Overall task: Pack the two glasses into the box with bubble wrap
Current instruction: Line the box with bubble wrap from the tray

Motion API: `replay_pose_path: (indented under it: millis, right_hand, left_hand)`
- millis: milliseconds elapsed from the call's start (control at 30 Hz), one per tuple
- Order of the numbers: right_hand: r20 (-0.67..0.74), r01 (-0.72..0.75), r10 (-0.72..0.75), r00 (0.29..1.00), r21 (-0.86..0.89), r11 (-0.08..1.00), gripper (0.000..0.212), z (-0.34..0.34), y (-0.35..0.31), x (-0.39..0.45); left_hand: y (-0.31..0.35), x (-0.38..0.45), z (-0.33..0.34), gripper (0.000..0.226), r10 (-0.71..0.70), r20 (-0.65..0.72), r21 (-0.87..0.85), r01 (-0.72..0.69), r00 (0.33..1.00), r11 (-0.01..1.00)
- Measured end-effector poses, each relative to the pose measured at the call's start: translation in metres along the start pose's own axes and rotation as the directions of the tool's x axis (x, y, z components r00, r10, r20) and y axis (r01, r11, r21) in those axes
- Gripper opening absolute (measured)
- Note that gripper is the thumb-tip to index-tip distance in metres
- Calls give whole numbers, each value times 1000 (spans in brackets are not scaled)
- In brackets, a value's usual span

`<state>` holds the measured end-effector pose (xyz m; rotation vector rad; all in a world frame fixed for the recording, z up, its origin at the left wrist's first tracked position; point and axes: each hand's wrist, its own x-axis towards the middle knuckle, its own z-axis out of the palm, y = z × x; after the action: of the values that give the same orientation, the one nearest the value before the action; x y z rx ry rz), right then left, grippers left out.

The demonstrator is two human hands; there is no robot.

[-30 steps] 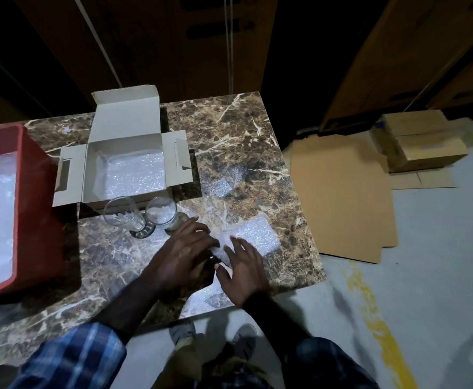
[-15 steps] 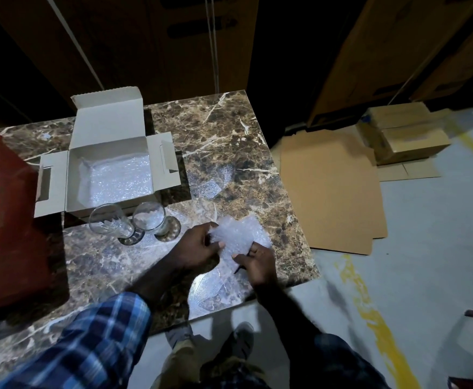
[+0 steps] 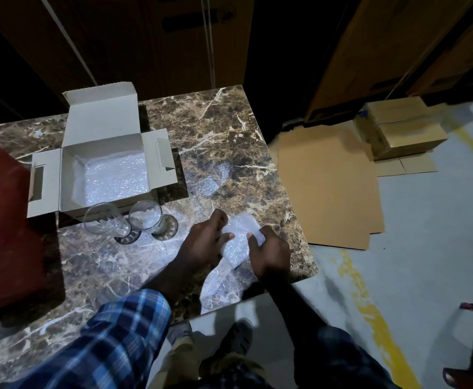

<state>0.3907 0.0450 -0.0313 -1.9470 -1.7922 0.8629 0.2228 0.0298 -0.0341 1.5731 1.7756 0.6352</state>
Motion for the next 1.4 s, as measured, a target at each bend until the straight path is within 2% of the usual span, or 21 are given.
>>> replay_pose_path:
  millis: [167,267,367,500,567,633,733,833,933,1100,1233,1333,1400]
  right_hand:
    - [-1,60,-61,998,-161,985,31,0,6,2]
    - [11,60,-59,998,-119,991,25,0,7,3]
    - [38,100,-96,995,-120,988,25,0,1,3]
    - [87,193,-188,978,-61,979,38,7,-4,-4]
    - [73,300,-291,954,-184,936,42,15,-2,-9]
    - [-10,331,-355,935,-336,882,53,22,3,-10]
    - [15,451,-489,872,-412,792,62,24,11,-9]
    - [100,542,-559,823,-429,722,54,31,26,-9]
    - [132,491,-488,863,-446,749,54,33,37,-8]
    - [275,495,-411,869,-487,720,66,31,39,3]
    - [265,496,-420,868,-499,710,73,37,33,-2]
    - [268,559,-493,828,-471,683,72,37,27,-5]
    - [260,642,-596,760,-446,624,65,34,23,-5]
  left_hand:
    - [0,-5,9,25,121,-97,113,-110,988,987]
    - [-7,-8,13,26,188,-84,203,-168,979,965]
    - [-12,-10,14,35,180,-64,224,-162,982,961]
    - [-18,-10,6,49,276,-76,411,-222,958,884]
    - [-21,-13,1,49,302,-109,489,-214,947,846]
    - [-24,-22,1,40,385,-122,510,-275,915,815]
    - [-33,-40,13,37,497,-26,528,-411,867,743]
    - [-45,-53,25,47,427,60,540,-389,902,747]
    - [-49,-61,26,54,342,93,556,-334,935,761]
    - [-50,-57,22,54,341,120,578,-345,932,740]
    - [-56,-56,15,52,358,94,588,-342,929,733]
    - [-64,-57,6,51,391,90,611,-360,916,705]
    - [-66,-58,0,50,411,89,629,-371,907,683]
